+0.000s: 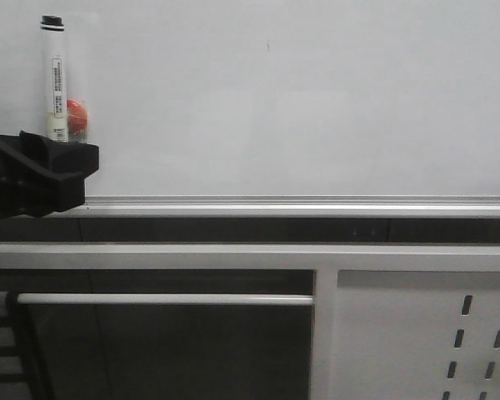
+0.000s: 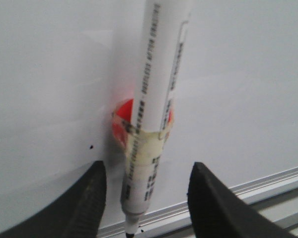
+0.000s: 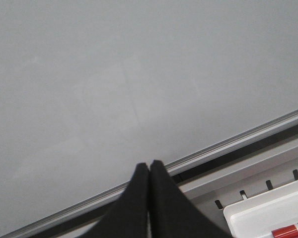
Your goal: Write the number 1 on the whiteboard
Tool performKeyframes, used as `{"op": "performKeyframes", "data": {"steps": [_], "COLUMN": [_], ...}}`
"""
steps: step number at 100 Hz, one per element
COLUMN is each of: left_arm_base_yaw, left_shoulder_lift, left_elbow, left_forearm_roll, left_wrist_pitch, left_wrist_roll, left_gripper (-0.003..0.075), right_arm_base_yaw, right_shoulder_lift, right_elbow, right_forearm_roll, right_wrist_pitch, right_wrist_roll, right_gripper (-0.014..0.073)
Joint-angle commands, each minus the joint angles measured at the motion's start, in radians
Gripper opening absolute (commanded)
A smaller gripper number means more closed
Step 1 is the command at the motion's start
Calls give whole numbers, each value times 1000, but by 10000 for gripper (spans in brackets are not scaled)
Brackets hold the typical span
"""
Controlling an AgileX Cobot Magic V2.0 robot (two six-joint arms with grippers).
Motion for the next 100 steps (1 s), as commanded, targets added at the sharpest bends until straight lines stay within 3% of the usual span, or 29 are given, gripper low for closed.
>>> {"op": "performKeyframes", "data": {"steps": [1,16,100], "left_arm_base_yaw": [-9,-9,-9], "left_shoulder_lift": [-21,-21,-21], "left_elbow": [-19,-17,-17], "left_forearm_roll": [-18,-33,-48], "left_wrist_pitch": [-223,-223,-225], "left_wrist_roll": [-10,0,0], "left_gripper": [239,-20,-18], "right_arm_base_yaw": [-3,-3,-3], "right_shoulder_lift": [-16,-16,-16], "right_elbow": [-33,-33,-33], "right_forearm_roll": [0,0,0], "right_wrist_pitch": [-84,-84,-84], "right_wrist_roll": [-8,-8,-8], "right_gripper": [-71,-71,-71]}}
